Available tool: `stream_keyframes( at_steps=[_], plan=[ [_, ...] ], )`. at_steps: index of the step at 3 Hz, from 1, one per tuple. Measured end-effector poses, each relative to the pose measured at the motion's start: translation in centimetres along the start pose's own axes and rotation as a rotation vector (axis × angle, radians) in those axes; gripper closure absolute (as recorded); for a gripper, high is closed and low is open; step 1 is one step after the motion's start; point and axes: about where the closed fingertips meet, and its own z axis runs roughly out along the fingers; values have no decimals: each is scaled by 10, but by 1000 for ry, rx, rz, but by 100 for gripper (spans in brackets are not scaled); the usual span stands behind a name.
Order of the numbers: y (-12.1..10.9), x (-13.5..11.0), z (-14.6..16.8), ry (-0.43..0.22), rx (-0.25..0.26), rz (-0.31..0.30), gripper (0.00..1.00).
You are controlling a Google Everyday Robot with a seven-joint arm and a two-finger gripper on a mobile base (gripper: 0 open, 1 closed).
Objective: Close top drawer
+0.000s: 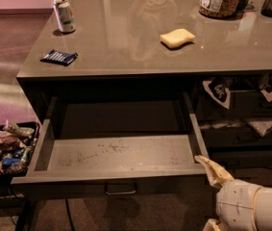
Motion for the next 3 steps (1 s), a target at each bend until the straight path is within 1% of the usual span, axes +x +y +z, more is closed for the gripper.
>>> stream_keyframes(
  at_steps=[1,3],
  plan=[
    [0,0,0,0,0,0,19],
    [0,0,0,0,0,0,65]
  ],
)
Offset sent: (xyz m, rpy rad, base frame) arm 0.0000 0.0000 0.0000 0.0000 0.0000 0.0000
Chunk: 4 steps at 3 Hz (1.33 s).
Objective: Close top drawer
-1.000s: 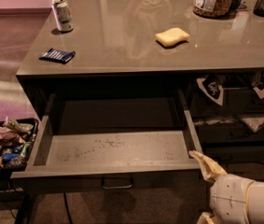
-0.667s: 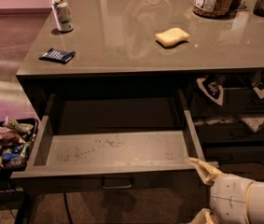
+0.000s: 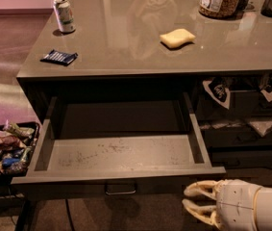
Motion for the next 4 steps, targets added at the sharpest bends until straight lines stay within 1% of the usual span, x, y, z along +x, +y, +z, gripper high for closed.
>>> stream_keyframes(
  at_steps=[1,2,3,4],
  plan=[
    [0,0,0,1,1,-2,89],
    [6,1,7,10,28,-37,100],
    [15,3,26,-1,34,-94,100],
    [18,-1,46,-1,33,-153,100]
  ],
)
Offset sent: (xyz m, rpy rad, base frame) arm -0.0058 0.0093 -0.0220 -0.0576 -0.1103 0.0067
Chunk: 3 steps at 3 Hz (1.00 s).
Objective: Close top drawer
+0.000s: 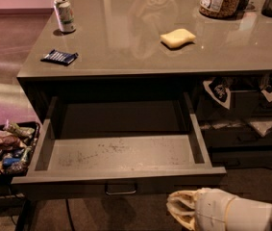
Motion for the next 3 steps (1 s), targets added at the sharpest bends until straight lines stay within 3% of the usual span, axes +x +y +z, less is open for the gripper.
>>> stream_keyframes(
  at_steps=[1,2,3],
  plan=[
    [0,-4,20,-4,0,-42,100],
    [-10,8,60,9,16,-58,100],
    [-10,8,60,9,16,-58,100]
  ],
)
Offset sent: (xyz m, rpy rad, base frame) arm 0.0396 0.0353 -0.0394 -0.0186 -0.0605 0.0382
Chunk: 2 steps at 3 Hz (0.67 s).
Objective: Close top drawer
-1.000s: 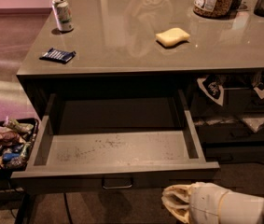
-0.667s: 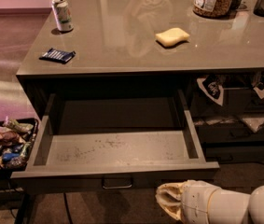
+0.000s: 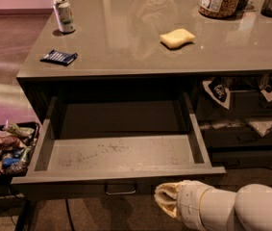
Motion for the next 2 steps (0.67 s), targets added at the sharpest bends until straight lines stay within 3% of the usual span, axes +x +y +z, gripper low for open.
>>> stream_keyframes(
  at_steps=[1,2],
  plan=[
    [9,7,10,37,27,3,100],
    [17,22,30,77,90,12,100]
  ],
)
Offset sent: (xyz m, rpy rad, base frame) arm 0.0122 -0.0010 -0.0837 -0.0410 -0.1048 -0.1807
